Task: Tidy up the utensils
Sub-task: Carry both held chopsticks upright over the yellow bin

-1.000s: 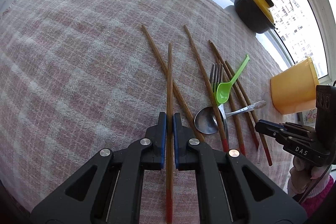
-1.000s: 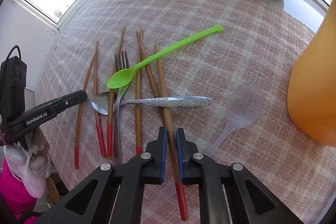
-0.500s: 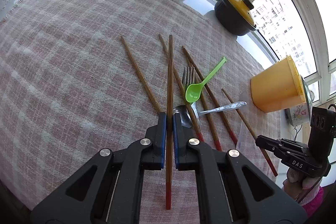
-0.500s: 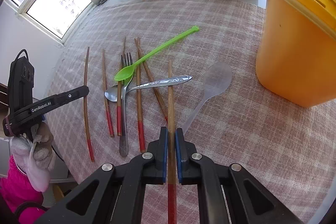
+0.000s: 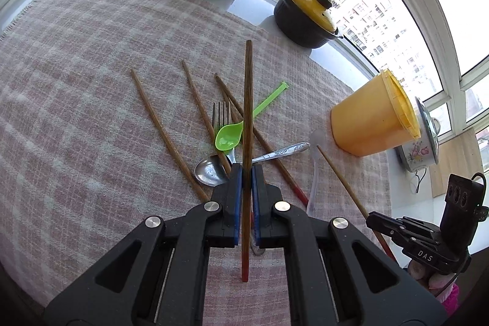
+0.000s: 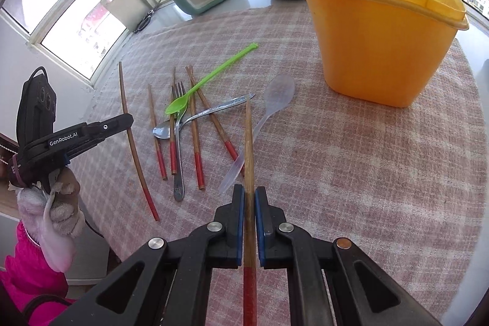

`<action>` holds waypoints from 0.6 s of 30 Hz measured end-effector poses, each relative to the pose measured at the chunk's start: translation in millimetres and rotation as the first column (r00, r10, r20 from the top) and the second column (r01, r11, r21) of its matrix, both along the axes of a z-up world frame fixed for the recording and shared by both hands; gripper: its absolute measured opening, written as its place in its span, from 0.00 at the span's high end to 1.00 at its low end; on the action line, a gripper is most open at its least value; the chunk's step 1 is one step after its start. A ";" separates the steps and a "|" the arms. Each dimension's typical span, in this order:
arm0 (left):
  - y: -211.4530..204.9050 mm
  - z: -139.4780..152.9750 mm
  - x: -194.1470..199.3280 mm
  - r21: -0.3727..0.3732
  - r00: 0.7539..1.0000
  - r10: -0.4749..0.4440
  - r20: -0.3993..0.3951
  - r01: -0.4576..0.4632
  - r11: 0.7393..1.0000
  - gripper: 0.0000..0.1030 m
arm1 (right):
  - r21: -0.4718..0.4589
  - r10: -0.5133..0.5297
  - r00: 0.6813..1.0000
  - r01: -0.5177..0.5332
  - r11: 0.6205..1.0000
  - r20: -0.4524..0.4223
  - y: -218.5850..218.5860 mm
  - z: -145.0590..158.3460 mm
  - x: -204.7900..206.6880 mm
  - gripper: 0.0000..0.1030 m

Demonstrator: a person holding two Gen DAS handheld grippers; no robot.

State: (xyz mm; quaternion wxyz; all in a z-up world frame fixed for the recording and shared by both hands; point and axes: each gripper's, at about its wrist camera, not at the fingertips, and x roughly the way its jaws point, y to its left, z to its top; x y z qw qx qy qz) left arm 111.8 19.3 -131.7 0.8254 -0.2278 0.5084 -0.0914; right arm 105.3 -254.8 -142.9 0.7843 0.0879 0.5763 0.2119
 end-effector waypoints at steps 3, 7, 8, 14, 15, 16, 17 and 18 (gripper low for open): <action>-2.2 10.4 1.0 -0.003 1.000 -0.005 0.023 0.005 1.000 0.96 | 0.000 -0.005 0.999 0.005 1.000 0.040 -2.2 13.5 -5.5 0.96; -7.2 26.4 2.4 -0.002 0.998 -0.020 0.058 0.020 1.000 0.96 | 0.009 -0.020 0.996 0.019 1.000 0.089 -6.1 31.3 -10.6 0.96; -9.1 30.7 3.0 -0.002 0.997 -0.026 0.067 0.026 1.000 0.96 | 0.012 -0.026 0.994 0.025 1.000 0.102 -7.5 36.1 -11.0 0.96; -21.9 59.4 10.8 -0.005 0.990 -0.056 0.131 0.058 0.998 0.96 | 0.039 -0.075 0.977 0.069 0.997 0.197 -19.5 67.7 -10.1 0.96; -24.3 65.3 12.8 -0.008 0.988 -0.060 0.144 0.062 0.998 0.96 | 0.043 -0.082 0.974 0.074 0.996 0.210 -21.9 72.4 -9.2 0.96; -27.2 71.3 14.8 -0.010 0.985 -0.066 0.158 0.068 0.998 0.96 | 0.043 -0.089 0.970 0.082 0.996 0.228 -24.7 78.0 -8.1 0.96; -30.7 77.6 16.7 -0.010 0.983 -0.071 0.172 0.074 0.997 0.96 | 0.041 -0.096 0.965 0.089 0.995 0.245 -27.5 83.1 -7.0 0.96; -34.2 83.8 18.5 -0.013 0.980 -0.077 0.185 0.081 0.997 0.96 | 0.041 -0.107 0.959 0.099 0.994 0.263 -30.9 88.8 -5.8 0.96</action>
